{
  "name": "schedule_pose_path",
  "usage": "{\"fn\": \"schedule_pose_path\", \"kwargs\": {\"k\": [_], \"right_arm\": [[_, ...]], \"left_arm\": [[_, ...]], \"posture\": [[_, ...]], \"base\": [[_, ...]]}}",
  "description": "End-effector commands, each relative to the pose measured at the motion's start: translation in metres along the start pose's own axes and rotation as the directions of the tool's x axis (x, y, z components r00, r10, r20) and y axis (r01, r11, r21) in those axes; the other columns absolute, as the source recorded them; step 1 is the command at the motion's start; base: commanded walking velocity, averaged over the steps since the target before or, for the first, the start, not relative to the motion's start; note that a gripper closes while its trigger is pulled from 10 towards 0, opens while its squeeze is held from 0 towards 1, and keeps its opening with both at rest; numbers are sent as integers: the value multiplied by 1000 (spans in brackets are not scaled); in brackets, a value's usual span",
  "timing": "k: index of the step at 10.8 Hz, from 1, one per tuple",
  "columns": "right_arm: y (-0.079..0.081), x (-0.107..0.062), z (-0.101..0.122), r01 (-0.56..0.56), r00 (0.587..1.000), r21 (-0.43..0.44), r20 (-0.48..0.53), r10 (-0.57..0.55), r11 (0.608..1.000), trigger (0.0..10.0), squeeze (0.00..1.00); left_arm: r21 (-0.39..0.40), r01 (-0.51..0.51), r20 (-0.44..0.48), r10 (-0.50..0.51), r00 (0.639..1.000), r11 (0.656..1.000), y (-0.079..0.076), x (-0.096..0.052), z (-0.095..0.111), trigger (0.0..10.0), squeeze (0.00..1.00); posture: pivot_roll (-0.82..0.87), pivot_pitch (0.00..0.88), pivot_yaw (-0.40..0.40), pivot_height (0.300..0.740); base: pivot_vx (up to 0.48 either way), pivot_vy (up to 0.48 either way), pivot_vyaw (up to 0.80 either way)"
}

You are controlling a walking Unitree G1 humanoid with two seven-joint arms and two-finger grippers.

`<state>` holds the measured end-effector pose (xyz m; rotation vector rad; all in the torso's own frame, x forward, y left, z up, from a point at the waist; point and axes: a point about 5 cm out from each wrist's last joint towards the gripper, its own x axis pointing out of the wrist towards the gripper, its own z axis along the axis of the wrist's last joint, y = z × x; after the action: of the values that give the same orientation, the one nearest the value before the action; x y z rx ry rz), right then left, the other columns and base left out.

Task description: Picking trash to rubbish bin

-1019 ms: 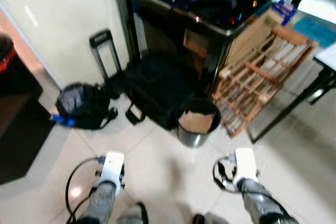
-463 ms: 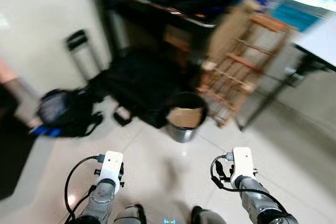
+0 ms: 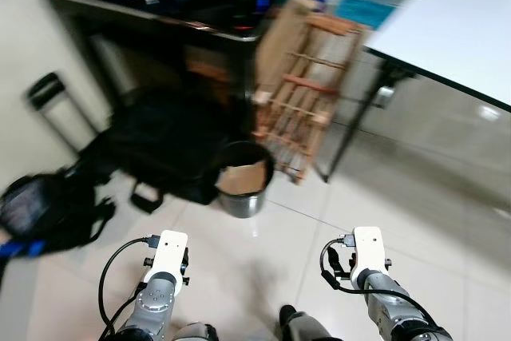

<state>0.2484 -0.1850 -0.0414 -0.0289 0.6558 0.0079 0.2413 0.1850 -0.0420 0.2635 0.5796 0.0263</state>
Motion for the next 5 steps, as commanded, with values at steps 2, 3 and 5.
{"fn": "schedule_pose_path", "kwargs": {"k": [2,3,5], "right_arm": [[2,-2,-10,-8,999,-2,-36,8,1000,10000,0],[3,-2,-10,-9,999,-3,-38,9,1000,10000,0],[2,-2,-10,-10,999,-6,-41,9,1000,10000,0]], "left_arm": [[2,-6,-31,6,999,1000,3,-2,-8,10000,0],[4,-4,-32,5,999,1000,3,-3,-8,10000,0],[5,-2,-32,3,999,1000,3,-2,-8,10000,0]], "posture": [[-34,145,39,740],[-34,145,39,740],[-35,147,38,740]], "base": [[0,0,-781],[0,0,-781],[0,0,-781]]}}
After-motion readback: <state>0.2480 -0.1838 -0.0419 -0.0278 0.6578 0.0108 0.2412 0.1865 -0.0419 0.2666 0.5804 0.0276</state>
